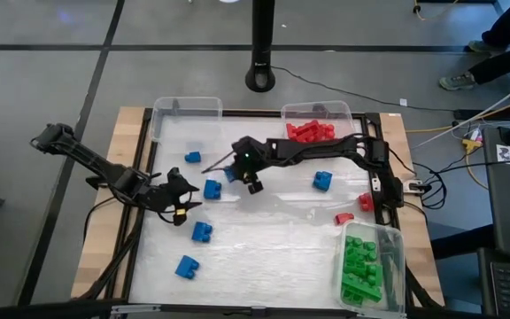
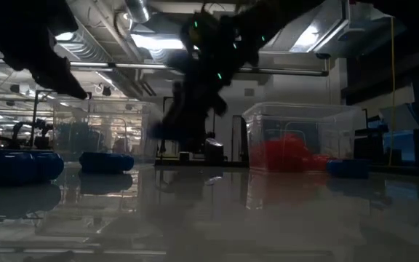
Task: Sort blocks
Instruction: Put the blue game piece into the top left transparent bin
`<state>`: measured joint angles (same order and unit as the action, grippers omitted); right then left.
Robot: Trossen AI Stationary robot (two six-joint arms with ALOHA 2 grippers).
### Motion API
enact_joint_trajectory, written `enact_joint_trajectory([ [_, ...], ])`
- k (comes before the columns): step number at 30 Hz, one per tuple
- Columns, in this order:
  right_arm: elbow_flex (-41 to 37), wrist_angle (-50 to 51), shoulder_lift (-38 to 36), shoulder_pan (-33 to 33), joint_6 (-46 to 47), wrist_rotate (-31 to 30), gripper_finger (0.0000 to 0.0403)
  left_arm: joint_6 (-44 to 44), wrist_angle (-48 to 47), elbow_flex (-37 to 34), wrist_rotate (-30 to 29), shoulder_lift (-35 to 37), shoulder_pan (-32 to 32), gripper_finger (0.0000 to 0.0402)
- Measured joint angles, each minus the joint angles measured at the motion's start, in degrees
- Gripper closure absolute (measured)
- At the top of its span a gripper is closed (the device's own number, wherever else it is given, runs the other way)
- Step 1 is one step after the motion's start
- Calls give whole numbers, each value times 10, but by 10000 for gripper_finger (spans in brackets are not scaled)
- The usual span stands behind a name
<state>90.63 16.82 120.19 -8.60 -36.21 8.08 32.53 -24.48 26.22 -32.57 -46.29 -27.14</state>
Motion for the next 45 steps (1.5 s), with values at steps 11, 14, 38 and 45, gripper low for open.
enact_joint_trajectory([
  [11, 122, -53, 2, -10, -33, -28, 261, 18, -41, -8, -3, 34, 0, 178],
  [14, 124, -76, 3, -13, -46, -25, 276, 23, -41, -8, -2, 34, 0, 178],
  [38, 117, -38, 101, 71, 93, -32, 21, 67, -40, -78, 3, 22, 0, 178],
  [45, 117, -122, 137, 91, 203, -107, 6, 50, 23, -133, 4, 22, 12, 178],
])
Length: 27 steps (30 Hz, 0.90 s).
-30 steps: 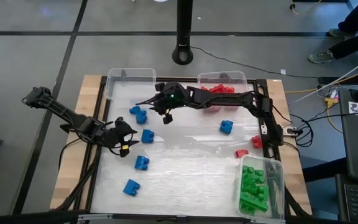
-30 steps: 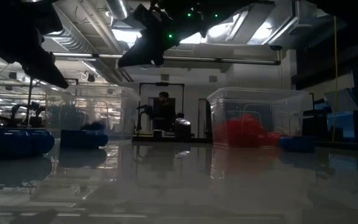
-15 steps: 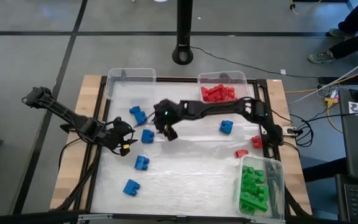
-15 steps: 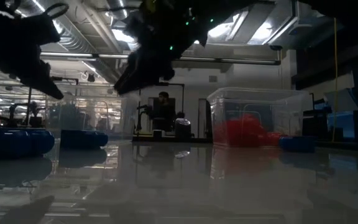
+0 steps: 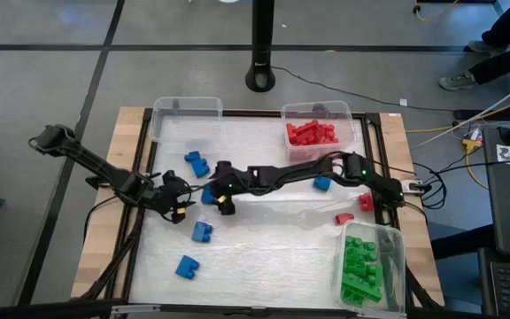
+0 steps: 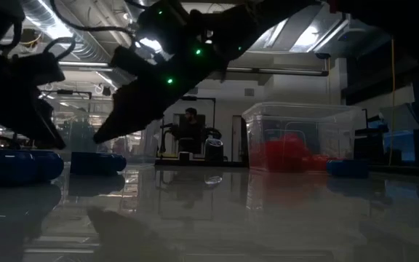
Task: Sort blocks
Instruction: Put the blue game piece into the top left transparent bin
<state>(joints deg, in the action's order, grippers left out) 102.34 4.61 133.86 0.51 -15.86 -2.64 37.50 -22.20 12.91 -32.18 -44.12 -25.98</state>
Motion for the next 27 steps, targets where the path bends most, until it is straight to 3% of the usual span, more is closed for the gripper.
enact_joint_trajectory([
  [6, 0, -57, 34, 3, 63, 6, 6, -31, 69, -43, -2, -3, 24, 178],
  [14, 0, -92, 61, 12, 83, -49, 6, -35, 97, -68, -4, -3, 51, 178],
  [23, 1, -118, 85, 13, 93, -36, 7, -62, 147, -80, -4, -5, 59, 178],
  [27, 1, -116, 87, 10, 102, -23, 32, -63, 155, -80, -3, -5, 59, 178],
])
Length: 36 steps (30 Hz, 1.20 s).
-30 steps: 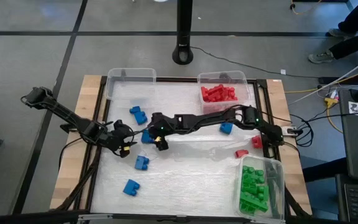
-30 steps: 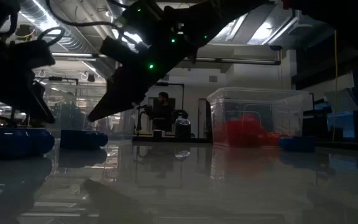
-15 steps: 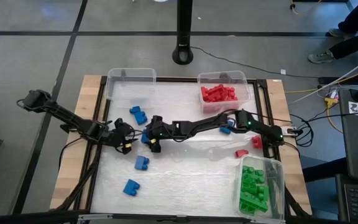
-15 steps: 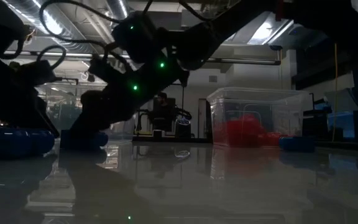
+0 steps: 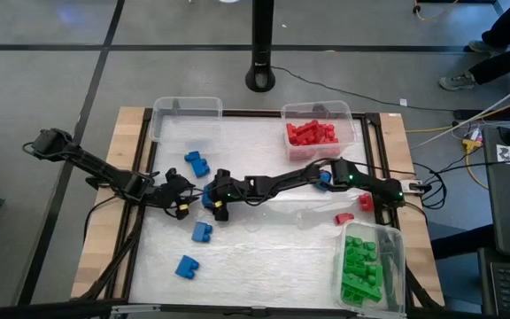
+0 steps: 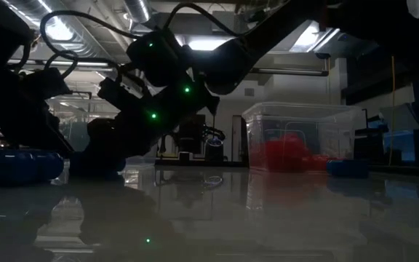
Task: Sort blocks
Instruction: Put the blue game piece into the top left transparent bin
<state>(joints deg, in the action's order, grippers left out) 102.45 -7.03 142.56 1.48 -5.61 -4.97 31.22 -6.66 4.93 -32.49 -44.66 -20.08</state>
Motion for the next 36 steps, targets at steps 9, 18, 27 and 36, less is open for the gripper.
enact_joint_trajectory([
  [9, 0, -5, 0, 0, -34, 0, 110, -2, 1, 0, 1, 0, 0, 178],
  [18, -3, 51, -59, 0, -97, -1, 99, 6, -5, 0, 11, 0, 0, 178],
  [27, 19, 73, -156, -38, -187, -31, 102, 30, -28, 0, 14, 1, 0, 178],
  [36, 86, 39, -153, -137, -212, -2, 100, 37, -29, 0, 14, 1, 0, 178],
])
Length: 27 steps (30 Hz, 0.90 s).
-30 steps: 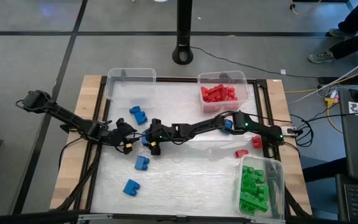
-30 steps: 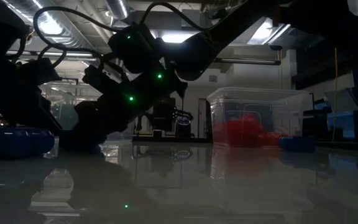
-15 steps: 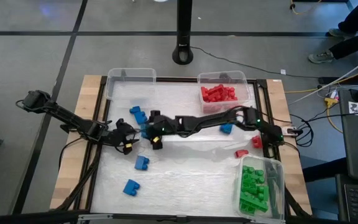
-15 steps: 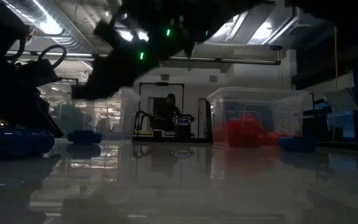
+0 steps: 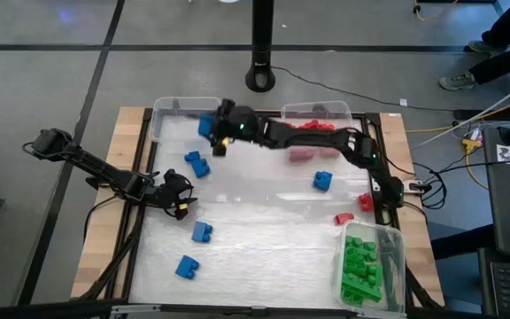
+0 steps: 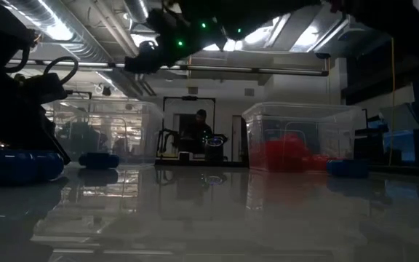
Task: Sort blocks
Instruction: Put the blue game piece into the top left transparent bin
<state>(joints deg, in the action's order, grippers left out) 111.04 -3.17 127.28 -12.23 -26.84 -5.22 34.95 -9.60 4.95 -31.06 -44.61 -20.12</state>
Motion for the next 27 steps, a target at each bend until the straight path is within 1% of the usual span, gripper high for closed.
enact_joint_trajectory([
  [2, 2, -34, 8, -17, -1, 8, 94, 1, 0, 0, 0, 0, 0, 178],
  [4, 1, -46, 13, -30, -2, 13, 83, 2, 0, 0, 0, 0, 0, 178],
  [6, 2, -77, 25, -35, -1, 12, 71, 3, 0, 0, 0, 0, 0, 178],
  [12, 1, -72, 41, -39, 16, 23, 40, 8, 1, 0, 0, 0, 0, 178],
  [17, 1, -66, 40, -35, 13, 26, 30, 11, 0, 0, 0, 0, 0, 178],
  [20, 0, -40, 23, -28, 12, 73, 29, 11, 0, 0, 3, 0, 0, 178],
  [22, 0, -3, 1, -17, 11, 107, 29, 11, -1, 0, 4, 0, 0, 178],
  [25, 3, 70, -25, 9, 11, 139, 29, 11, -4, 0, 5, 0, 0, 178],
  [27, 2, 129, -28, 30, 9, 149, 29, 10, -4, 0, 5, 0, 0, 178],
])
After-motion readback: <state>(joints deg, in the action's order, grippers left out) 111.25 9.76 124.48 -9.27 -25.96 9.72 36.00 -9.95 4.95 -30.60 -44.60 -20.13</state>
